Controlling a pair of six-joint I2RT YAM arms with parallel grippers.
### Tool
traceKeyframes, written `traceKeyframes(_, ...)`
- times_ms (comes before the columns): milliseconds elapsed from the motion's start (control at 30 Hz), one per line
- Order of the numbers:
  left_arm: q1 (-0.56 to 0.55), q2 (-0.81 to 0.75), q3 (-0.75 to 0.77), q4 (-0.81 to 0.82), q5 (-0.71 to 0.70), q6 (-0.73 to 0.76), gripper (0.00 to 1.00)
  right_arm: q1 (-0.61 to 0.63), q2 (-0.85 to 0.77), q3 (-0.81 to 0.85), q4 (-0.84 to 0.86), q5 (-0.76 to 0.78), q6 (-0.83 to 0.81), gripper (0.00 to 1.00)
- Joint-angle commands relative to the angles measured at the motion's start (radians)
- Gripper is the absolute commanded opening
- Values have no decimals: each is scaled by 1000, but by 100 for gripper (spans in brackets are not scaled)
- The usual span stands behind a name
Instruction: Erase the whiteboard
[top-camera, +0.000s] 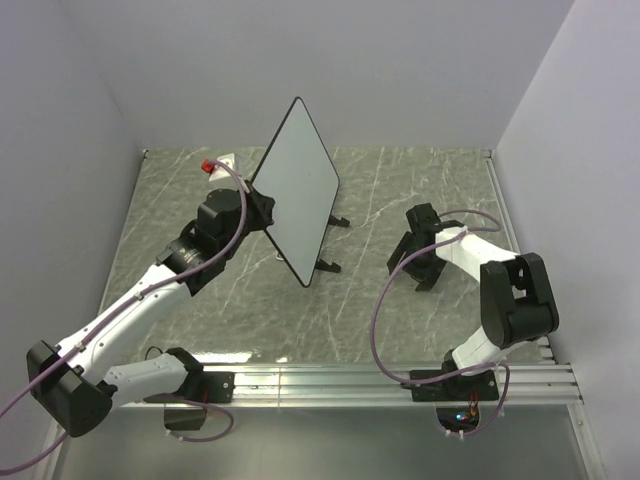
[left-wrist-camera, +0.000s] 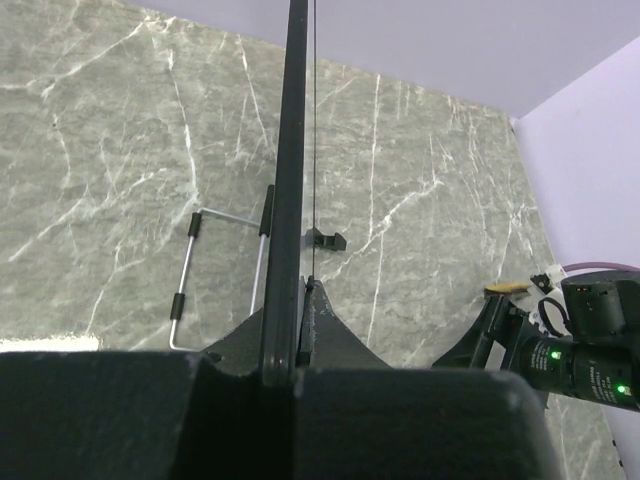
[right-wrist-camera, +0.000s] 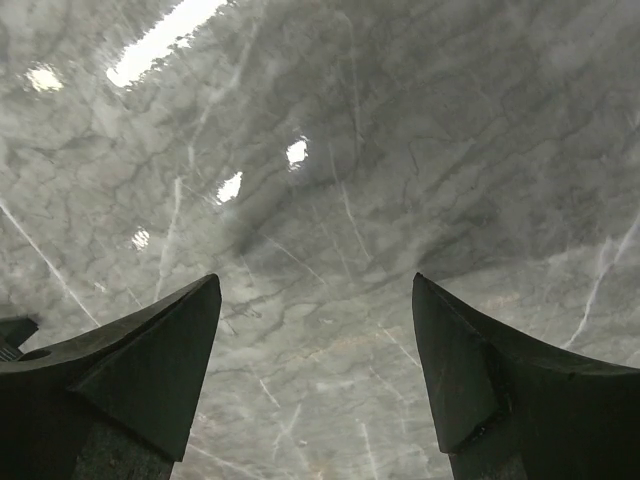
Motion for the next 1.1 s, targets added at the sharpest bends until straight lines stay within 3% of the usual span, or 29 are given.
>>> traceKeyframes(0, -27, 27, 35, -217, 109, 12, 0, 5, 2, 27, 22, 18, -35, 84)
traceKeyframes(467, -21, -8, 48, -44, 184, -41, 0, 5, -17, 5, 22, 15, -80, 84)
traceKeyframes(1067, 60, 78, 267, -53, 301, -128, 0, 5, 8, -25, 42, -37, -106, 82)
